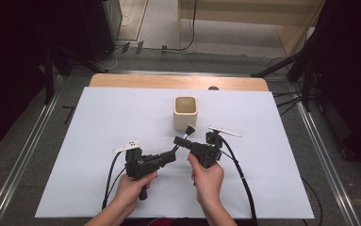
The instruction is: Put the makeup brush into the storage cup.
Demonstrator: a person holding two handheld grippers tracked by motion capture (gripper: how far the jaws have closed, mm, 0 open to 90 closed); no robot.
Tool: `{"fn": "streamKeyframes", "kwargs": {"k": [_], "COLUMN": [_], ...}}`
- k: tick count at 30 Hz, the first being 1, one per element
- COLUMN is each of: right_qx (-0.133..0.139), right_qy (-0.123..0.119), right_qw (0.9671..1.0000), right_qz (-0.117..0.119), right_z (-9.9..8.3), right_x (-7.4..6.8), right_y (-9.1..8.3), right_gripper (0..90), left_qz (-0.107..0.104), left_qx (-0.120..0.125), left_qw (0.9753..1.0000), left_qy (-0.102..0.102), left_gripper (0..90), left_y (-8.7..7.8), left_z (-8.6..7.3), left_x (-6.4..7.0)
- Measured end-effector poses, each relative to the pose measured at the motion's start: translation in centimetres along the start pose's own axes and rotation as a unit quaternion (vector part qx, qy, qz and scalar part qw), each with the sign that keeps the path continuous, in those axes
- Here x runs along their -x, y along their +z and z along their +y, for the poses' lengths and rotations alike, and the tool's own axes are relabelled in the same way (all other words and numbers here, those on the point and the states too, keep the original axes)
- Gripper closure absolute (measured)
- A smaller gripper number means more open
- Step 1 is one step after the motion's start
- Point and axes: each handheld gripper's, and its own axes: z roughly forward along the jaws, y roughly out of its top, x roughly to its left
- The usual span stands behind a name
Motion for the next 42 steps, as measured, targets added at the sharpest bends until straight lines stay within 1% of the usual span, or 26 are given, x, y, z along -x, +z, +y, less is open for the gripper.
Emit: {"fn": "streamKeyframes", "kwargs": {"k": [3, 6, 7, 9, 11, 15, 16, 17, 18, 19, 20, 21, 22, 23, 24, 25, 26, 29, 30, 34, 37, 38, 39, 40, 41, 42], "right_qx": [-0.002, -0.004, -0.006, -0.006, -0.007, -0.012, -0.012, -0.014, -0.015, -0.016, -0.016, -0.018, -0.018, -0.017, -0.017, -0.021, -0.021, -0.028, -0.028, -0.042, -0.056, -0.069, -0.074, -0.074, -0.083, -0.089], "right_qy": [0.003, 0.011, 0.015, 0.015, 0.016, 0.016, 0.016, 0.017, 0.017, 0.016, 0.016, 0.013, 0.013, 0.010, 0.010, 0.008, 0.008, 0.001, 0.001, -0.006, -0.021, -0.028, -0.035, -0.035, -0.040, -0.051], "right_qw": [1.0000, 0.9999, 0.9998, 0.9998, 0.9997, 0.9996, 0.9996, 0.9996, 0.9995, 0.9995, 0.9995, 0.9995, 0.9995, 0.9996, 0.9996, 0.9995, 0.9995, 0.9994, 0.9994, 0.9990, 0.9982, 0.9971, 0.9966, 0.9966, 0.9957, 0.9947], "right_qz": [0.002, 0.007, 0.012, 0.014, 0.015, 0.019, 0.019, 0.020, 0.021, 0.023, 0.023, 0.023, 0.023, 0.022, 0.022, 0.021, 0.021, 0.018, 0.018, 0.014, 0.010, 0.013, 0.011, 0.011, 0.011, 0.010], "right_z": [0.1, 0.1, 0.1, 0.1, 0.1, 0.0, 0.0, 0.0, 0.0, 0.1, 0.1, 0.1, 0.1, 0.2, 0.2, 0.3, 0.3, 0.5, 0.5, 0.8, 0.9, 1.0, 1.0, 1.0, 1.1, 1.1], "right_x": [0.1, 0.1, 0.3, 0.2, 0.2, 0.2, 0.2, 0.2, 0.2, 0.2, 0.2, 0.1, 0.1, 0.1, 0.1, 0.1, 0.1, 0.1, 0.1, 0.1, 0.1, 0.1, 0.1, 0.1, 0.1, 0.1], "right_y": [0.0, -0.1, -0.1, -0.1, -0.1, -0.2, -0.2, -0.2, -0.2, -0.3, -0.3, -0.4, -0.4, -0.5, -0.5, -0.6, -0.6, -0.8, -0.8, -0.9, -0.9, -0.9, -0.8, -0.8, -0.8, -0.8], "right_gripper": [73.5, 74.2, 74.7, 75.4, 75.9, 77.6, 77.6, 77.7, 77.7, 77.8, 77.8, 77.8, 77.8, 77.8, 77.8, 77.8, 77.8, 77.8, 77.8, 77.9, 77.9, 77.9, 77.9, 77.9, 77.9, 77.9], "left_qz": [-0.002, -0.005, -0.018, -0.023, -0.020, -0.015, -0.013, -0.009, -0.006, -0.005, -0.004, -0.003, 0.000, 0.008, 0.008, 0.015, 0.015, 0.024, 0.024, 0.025, 0.019, 0.019, 0.019, 0.019, 0.020, 0.019], "left_qx": [-0.002, -0.003, 0.000, -0.005, -0.015, -0.030, -0.036, -0.045, -0.049, -0.052, -0.053, -0.056, -0.057, -0.069, -0.069, -0.082, -0.082, -0.097, -0.097, -0.114, -0.127, -0.136, -0.136, -0.140, -0.146, -0.149], "left_qw": [1.0000, 1.0000, 0.9997, 0.9996, 0.9997, 0.9994, 0.9993, 0.9989, 0.9986, 0.9984, 0.9984, 0.9982, 0.9981, 0.9972, 0.9972, 0.9956, 0.9956, 0.9934, 0.9934, 0.9913, 0.9894, 0.9880, 0.9880, 0.9872, 0.9859, 0.9854], "left_qy": [0.000, -0.003, -0.014, -0.017, -0.006, 0.000, 0.003, 0.007, 0.016, 0.019, 0.018, 0.022, 0.023, 0.030, 0.030, 0.043, 0.043, 0.056, 0.056, 0.060, 0.067, 0.071, 0.071, 0.074, 0.079, 0.080], "left_gripper": [78.9, 78.3, 72.4, 68.3, 66.7, 54.1, 54.1, 51.5, 51.3, 47.2, 47.2, 44.7, 44.7, 40.3, 38.7, 37.1, 35.8, 33.6, 32.3, 30.6, 29.7, 29.3, 29.2, 29.2, 29.1, 28.9], "left_y": [0.0, 0.0, 0.1, 0.1, 0.2, 0.3, 0.3, 0.2, 0.2, 0.1, 0.1, 0.0, 0.0, -0.1, -0.1, -0.2, -0.2, -0.4, -0.4, -0.5, -0.5, -0.5, -0.5, -0.5, -0.4, -0.4], "left_z": [0.0, 0.0, 0.0, 0.1, 0.2, 0.4, 0.5, 0.6, 0.8, 0.9, 1.0, 1.2, 1.3, 1.6, 1.6, 1.9, 1.9, 2.3, 2.3, 2.6, 2.7, 2.8, 2.8, 2.8, 2.9, 2.9], "left_x": [0.0, -0.1, -0.3, -0.3, -0.2, -0.2, -0.2, -0.1, -0.1, -0.1, 0.0, 0.0, 0.0, 0.0, 0.0, 0.1, 0.1, 0.1, 0.1, 0.1, 0.2, 0.3, 0.3, 0.3, 0.4, 0.5]}}
